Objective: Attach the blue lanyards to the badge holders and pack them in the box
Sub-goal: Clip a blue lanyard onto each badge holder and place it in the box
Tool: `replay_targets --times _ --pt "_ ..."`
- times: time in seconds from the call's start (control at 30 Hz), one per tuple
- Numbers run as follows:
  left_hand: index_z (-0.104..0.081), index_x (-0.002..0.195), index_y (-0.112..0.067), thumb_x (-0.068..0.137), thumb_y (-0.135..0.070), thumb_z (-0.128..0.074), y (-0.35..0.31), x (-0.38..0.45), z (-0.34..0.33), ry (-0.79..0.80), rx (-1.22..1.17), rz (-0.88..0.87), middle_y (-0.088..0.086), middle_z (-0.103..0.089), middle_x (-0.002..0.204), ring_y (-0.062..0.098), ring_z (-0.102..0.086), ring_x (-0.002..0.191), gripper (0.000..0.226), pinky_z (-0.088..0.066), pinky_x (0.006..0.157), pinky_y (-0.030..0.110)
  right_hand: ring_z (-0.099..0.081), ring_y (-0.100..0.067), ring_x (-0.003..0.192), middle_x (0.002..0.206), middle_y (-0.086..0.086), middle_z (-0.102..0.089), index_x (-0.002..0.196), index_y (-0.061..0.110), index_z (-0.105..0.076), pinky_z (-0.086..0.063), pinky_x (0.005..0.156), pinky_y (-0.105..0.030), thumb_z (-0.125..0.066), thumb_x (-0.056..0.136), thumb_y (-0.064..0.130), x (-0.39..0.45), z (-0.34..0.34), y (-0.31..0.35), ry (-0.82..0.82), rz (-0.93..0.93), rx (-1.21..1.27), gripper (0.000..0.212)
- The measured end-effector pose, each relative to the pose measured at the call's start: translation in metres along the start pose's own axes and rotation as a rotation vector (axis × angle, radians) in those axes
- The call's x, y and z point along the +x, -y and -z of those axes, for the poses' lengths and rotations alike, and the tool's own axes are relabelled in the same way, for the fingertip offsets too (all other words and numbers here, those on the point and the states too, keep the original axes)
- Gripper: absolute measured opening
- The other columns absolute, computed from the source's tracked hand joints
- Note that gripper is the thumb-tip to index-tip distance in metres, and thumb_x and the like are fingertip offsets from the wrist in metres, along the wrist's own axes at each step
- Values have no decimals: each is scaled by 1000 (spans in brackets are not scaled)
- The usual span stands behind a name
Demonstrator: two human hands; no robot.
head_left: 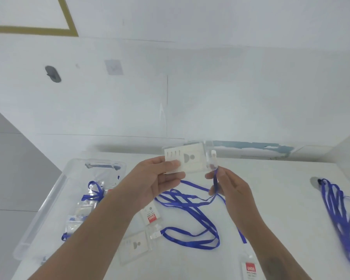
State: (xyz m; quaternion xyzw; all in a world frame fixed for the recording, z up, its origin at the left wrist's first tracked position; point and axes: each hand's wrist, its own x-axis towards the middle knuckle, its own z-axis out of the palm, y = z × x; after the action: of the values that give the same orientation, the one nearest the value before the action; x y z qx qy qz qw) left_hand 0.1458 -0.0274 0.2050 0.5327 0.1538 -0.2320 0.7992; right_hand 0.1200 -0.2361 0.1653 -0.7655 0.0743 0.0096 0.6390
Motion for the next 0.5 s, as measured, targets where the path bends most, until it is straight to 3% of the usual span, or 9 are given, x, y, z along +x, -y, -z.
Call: replay_targets --times 0.07,0.2,0.27,0.37,0.5 --pt "-70 107 -5 87 -8 -68 0 -1 -8 -1 -24 -10 12 -76 99 21 -75 84 20 -61 68 26 -55 -10 61 89 7 -72 103 24 -69 -51 70 -27 -38 105 24 -10 -12 -6 27 -14 -30 32" --pt "-70 109 -7 89 -12 -69 6 1 -20 -80 117 -123 8 -77 100 22 -75 90 20 -61 79 30 -56 4 69 81 16 -65 101 29 -67 -44 68 -11 -37 103 36 -27 -32 -2 183 13 -329 31" --pt "-73 104 -11 89 -13 -71 10 3 -24 -173 275 -197 3 -78 93 20 -76 86 15 -60 79 31 -58 0 78 81 14 -63 99 29 -64 -45 71 -15 -35 102 42 -31 -32 8 268 69 -565 32" --pt "-75 90 -12 87 -13 -72 16 4 -23 -258 451 -256 3 -78 83 17 -76 77 3 -61 76 29 -55 -11 74 77 4 -58 84 20 -56 -47 73 -29 -37 101 45 -31 -20 32 304 207 -840 35" --pt "-74 87 -12 88 -14 -71 25 2 -14 -249 572 -228 6 -78 81 15 -75 74 3 -62 77 31 -57 -10 69 73 5 -64 81 21 -65 -48 69 -29 -53 93 41 -14 6 66 334 222 -904 27"
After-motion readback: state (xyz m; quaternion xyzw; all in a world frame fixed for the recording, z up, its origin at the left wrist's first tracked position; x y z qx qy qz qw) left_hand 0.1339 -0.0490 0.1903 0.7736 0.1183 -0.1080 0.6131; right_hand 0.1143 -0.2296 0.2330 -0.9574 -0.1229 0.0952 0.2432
